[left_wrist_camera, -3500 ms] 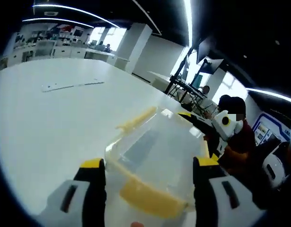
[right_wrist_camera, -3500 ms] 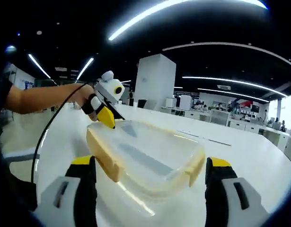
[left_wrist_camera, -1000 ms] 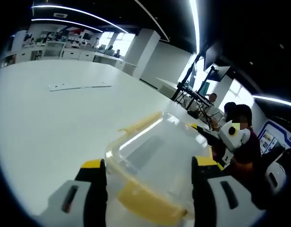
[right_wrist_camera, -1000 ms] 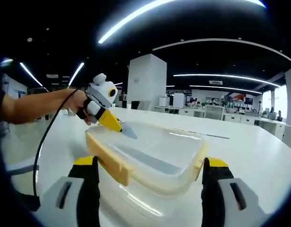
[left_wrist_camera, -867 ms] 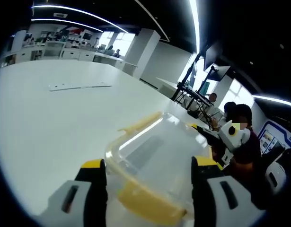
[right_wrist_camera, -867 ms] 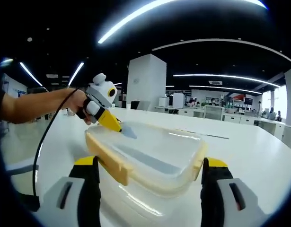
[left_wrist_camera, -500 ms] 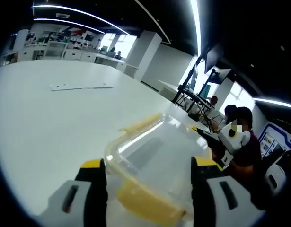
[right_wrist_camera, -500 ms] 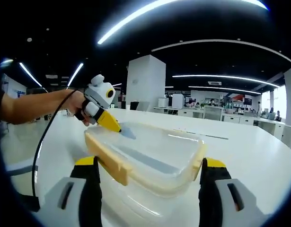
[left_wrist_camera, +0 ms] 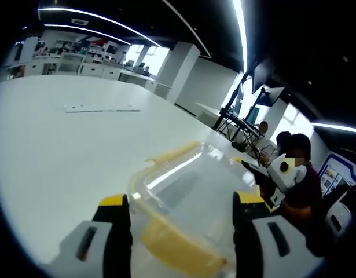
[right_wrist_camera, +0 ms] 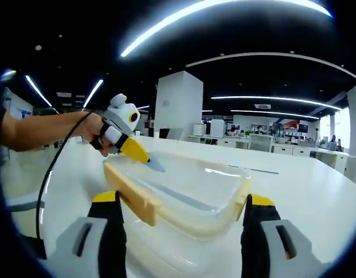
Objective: Snap each plastic latch of the storage box into its locked position after aligning the lid with the box until every specified latch is closed and the lid sits flush.
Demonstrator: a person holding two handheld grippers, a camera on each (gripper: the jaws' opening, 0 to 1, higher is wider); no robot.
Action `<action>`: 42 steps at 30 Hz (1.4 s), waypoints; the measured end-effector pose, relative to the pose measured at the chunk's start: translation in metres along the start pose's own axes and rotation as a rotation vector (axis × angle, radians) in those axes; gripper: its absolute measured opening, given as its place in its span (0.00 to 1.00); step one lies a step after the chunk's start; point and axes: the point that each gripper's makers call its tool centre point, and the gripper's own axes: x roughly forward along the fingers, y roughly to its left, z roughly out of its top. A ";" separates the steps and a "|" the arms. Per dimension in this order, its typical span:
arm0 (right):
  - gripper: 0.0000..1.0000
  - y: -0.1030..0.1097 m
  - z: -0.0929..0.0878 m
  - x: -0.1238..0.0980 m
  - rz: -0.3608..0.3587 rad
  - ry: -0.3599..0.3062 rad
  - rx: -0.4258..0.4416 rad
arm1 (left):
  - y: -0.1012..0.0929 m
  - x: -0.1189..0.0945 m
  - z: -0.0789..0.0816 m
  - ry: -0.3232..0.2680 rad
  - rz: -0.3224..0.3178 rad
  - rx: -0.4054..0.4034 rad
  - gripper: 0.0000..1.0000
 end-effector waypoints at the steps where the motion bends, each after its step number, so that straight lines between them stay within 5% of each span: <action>1: 0.79 0.000 0.000 0.000 0.000 -0.001 0.000 | 0.000 0.000 0.000 -0.004 0.000 -0.001 0.69; 8: 0.77 0.000 -0.001 0.000 -0.007 -0.007 -0.012 | 0.000 0.000 0.001 -0.032 0.012 -0.007 0.68; 9: 0.75 -0.009 0.003 0.002 -0.072 -0.024 -0.063 | 0.001 0.000 0.000 -0.034 0.017 -0.012 0.67; 10: 0.75 0.002 0.000 0.005 -0.023 -0.004 -0.051 | 0.001 0.000 0.001 -0.045 0.016 -0.013 0.67; 23: 0.83 -0.003 -0.005 0.000 0.005 -0.005 -0.036 | 0.003 0.001 0.004 -0.060 0.007 -0.027 0.67; 25: 0.83 -0.008 -0.007 -0.002 -0.011 0.014 -0.106 | 0.004 0.001 0.005 -0.078 -0.003 -0.031 0.68; 28: 0.84 -0.005 -0.004 -0.001 0.010 -0.001 -0.098 | 0.004 0.001 0.007 -0.102 -0.009 -0.029 0.67; 32: 0.84 -0.008 0.001 -0.002 0.029 -0.021 -0.176 | 0.005 -0.005 0.019 -0.158 0.022 0.062 0.60; 37: 0.89 -0.012 0.007 -0.005 0.059 0.002 -0.274 | 0.011 -0.018 0.021 -0.185 0.066 0.128 0.76; 42: 0.92 -0.012 0.010 -0.006 0.122 0.047 -0.351 | 0.002 -0.039 0.030 -0.285 0.062 0.221 0.71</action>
